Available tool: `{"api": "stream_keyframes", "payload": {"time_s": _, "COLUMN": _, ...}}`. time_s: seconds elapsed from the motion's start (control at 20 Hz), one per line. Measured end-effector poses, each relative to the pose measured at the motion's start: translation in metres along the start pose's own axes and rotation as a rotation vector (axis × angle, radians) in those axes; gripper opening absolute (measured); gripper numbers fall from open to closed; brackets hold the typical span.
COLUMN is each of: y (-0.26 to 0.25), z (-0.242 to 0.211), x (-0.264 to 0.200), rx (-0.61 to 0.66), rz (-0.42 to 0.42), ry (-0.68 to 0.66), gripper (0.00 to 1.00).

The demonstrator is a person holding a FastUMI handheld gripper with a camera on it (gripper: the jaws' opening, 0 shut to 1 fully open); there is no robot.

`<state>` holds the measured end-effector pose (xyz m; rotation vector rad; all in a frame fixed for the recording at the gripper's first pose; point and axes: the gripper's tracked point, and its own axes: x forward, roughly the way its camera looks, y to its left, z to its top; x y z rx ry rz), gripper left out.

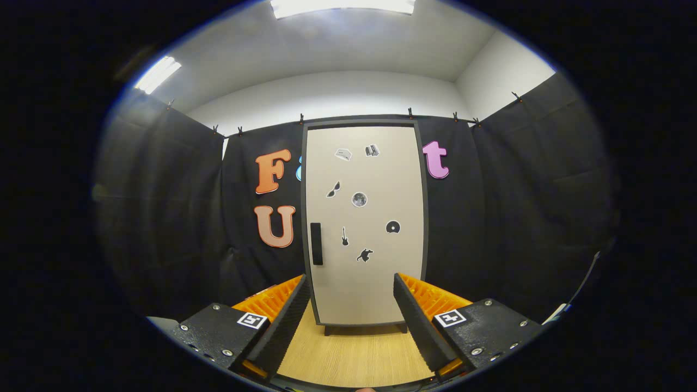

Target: Open the shoe cabinet door, grab the shoes and put them into the shoe cabinet, then close the shoe cabinet door.

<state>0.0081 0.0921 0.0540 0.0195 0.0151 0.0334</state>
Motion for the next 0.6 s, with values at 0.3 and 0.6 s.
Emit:
{"api": "stream_keyframes", "payload": {"time_s": 0.3, "y": -0.0007, "z": -0.0026, "x": 0.0029, "rx": 0.006, "rz": -0.008, "ry": 0.002, "gripper": 0.96}}
{"api": "stream_keyframes", "payload": {"time_s": 0.6, "y": 0.0012, "z": -0.0022, "x": 0.0060, "rx": 0.012, "rz": -0.016, "ry": -0.004, "gripper": 0.96}}
